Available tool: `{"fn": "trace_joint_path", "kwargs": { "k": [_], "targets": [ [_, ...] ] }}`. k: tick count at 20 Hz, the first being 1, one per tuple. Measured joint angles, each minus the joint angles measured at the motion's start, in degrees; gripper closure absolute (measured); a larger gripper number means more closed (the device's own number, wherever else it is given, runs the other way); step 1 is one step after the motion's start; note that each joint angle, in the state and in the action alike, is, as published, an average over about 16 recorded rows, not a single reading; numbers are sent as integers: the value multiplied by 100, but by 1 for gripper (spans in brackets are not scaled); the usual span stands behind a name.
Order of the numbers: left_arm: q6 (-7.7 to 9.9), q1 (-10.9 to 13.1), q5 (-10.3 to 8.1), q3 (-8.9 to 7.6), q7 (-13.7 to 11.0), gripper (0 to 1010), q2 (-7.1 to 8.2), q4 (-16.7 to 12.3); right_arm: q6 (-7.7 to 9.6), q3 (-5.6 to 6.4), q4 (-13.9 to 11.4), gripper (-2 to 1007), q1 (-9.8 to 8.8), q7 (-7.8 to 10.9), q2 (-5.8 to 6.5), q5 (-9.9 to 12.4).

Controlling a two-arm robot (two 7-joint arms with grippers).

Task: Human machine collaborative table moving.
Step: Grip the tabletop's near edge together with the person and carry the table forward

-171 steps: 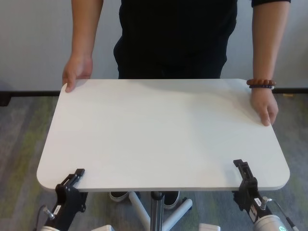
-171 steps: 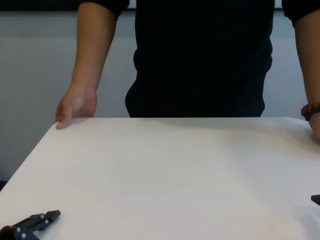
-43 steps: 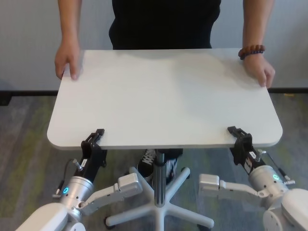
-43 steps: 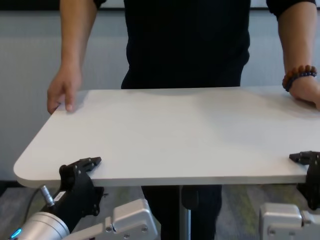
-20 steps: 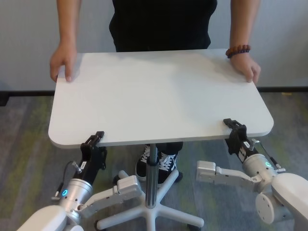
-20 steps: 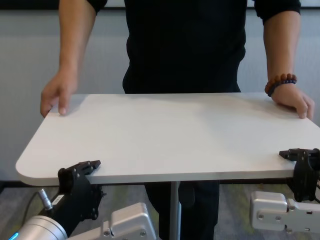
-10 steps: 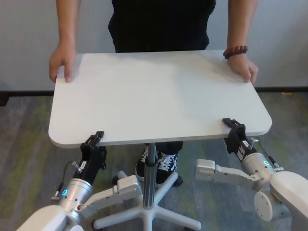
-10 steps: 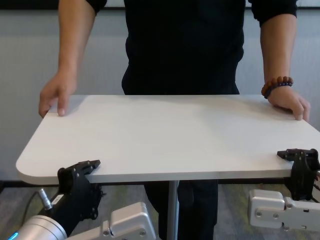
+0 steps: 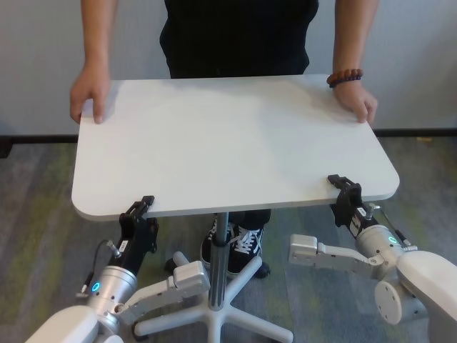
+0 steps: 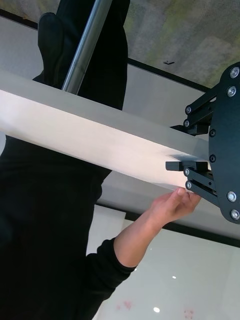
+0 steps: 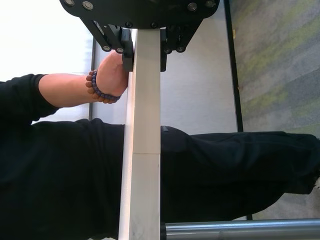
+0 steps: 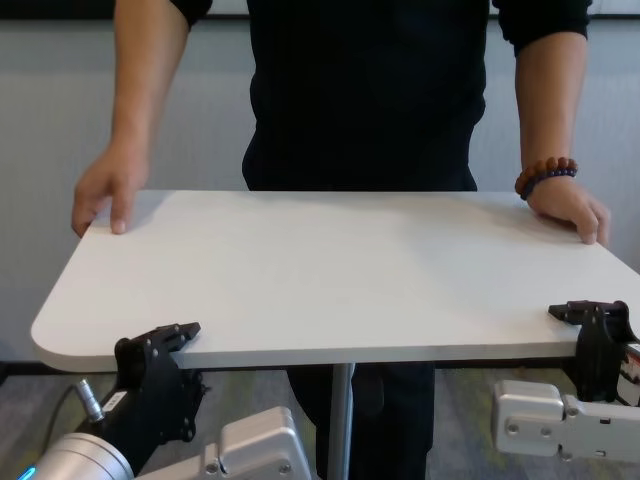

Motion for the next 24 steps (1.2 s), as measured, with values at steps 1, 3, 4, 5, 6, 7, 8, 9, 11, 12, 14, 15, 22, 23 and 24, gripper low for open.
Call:
{"fn": "trace_joint_path", "kwargs": {
  "k": [1,3,4,5,6,7,8,9,11,12,14,15,22,23,24],
  "targets": [
    [0,0,0,0,0,716,0,0,-5,-15,30,751,15,-7,-6,4],
    [1,0,-1,-1,0,716,1,0,-9,-45,76,750,38,-19,-16,10],
    [1,0,-1,-2,0,716,1,0,-11,-60,98,750,49,-25,-21,13],
    [1,0,-1,-2,-1,716,1,0,-11,-73,115,750,57,-29,-24,15],
    [1,0,-2,-2,-1,716,1,0,-11,-88,131,750,65,-33,-28,16],
    [1,0,-2,-3,-1,716,2,1,-11,-100,144,750,71,-37,-31,17],
    [2,-1,-2,-3,-1,716,2,1,-9,-114,154,750,76,-40,-33,18],
    [2,-2,-2,-3,-1,716,2,1,-6,-126,160,750,80,-42,-34,17],
    [2,-4,-3,-4,-1,716,2,1,2,-150,158,750,80,-46,-33,15],
    [3,-6,-3,-5,-1,716,2,1,8,-161,150,750,78,-45,-31,13],
    [3,-8,-4,-5,-1,716,2,1,26,-181,113,750,63,-39,-21,8],
    [3,-9,-4,-6,-1,716,2,0,38,-189,87,750,52,-34,-14,3],
    [4,-9,-3,-6,0,716,0,-6,158,-236,-175,750,-46,15,58,-65],
    [4,-9,-3,-5,0,716,0,-8,174,-239,-213,751,-60,23,68,-74],
    [4,-7,-2,-5,0,716,0,-9,188,-241,-248,751,-74,30,78,-83]
  ]
}}
